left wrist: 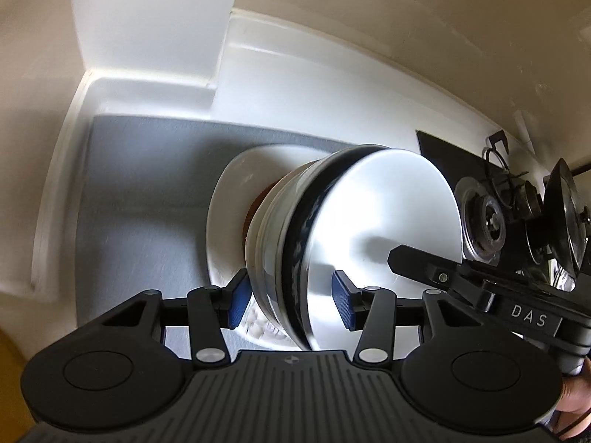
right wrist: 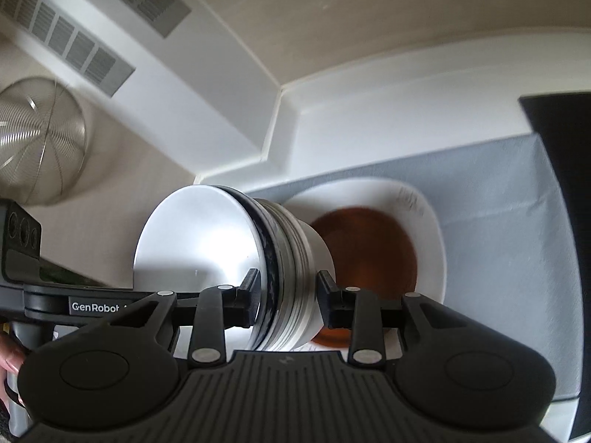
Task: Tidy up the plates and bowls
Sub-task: 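Carry the nested bowls with the left tool over the terracotta plate, then lower the nested bowls onto the terracotta plate and open the left tool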
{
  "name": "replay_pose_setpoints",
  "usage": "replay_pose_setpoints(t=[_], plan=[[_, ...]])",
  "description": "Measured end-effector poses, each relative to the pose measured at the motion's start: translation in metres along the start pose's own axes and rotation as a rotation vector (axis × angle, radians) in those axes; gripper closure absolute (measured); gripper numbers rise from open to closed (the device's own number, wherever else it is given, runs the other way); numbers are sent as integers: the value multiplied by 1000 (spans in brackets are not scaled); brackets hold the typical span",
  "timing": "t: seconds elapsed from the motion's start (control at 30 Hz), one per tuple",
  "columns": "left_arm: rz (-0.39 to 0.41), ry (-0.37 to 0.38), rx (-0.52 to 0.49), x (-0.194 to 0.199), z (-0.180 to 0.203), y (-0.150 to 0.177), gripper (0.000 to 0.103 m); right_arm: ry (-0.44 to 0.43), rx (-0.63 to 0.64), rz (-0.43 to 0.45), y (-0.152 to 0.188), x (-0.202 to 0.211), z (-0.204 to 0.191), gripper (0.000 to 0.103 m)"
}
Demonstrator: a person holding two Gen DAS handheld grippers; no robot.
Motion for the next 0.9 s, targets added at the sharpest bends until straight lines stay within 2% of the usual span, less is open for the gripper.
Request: replay_pose_setpoints(t=[0.3, 0.57, 0.77, 0.9], plan=[[2, -11, 12, -33, 13, -24, 51, -15, -44, 18, -24, -19, 28, 66], [-25, -36, 19, -63, 4, -21, 51, 25, -89, -13, -4, -48, 54, 66], [-22, -2, 34, -81, 3, -13, 51, 58, -95, -6, 8, -55, 61, 66], [30, -9, 14, -81, 7, -9, 52, 60, -118, 8, 11, -57, 67, 65]])
Point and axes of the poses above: each gripper's, at about its wrist camera, not at the fingertips, and x roughly against the way its jaws point, z to its right, y to its underside, the point moved 9 cm from there along -x, roughly the way its jaws point, and after that the axes turned 5 degrees about x, right-handed, at the moved point
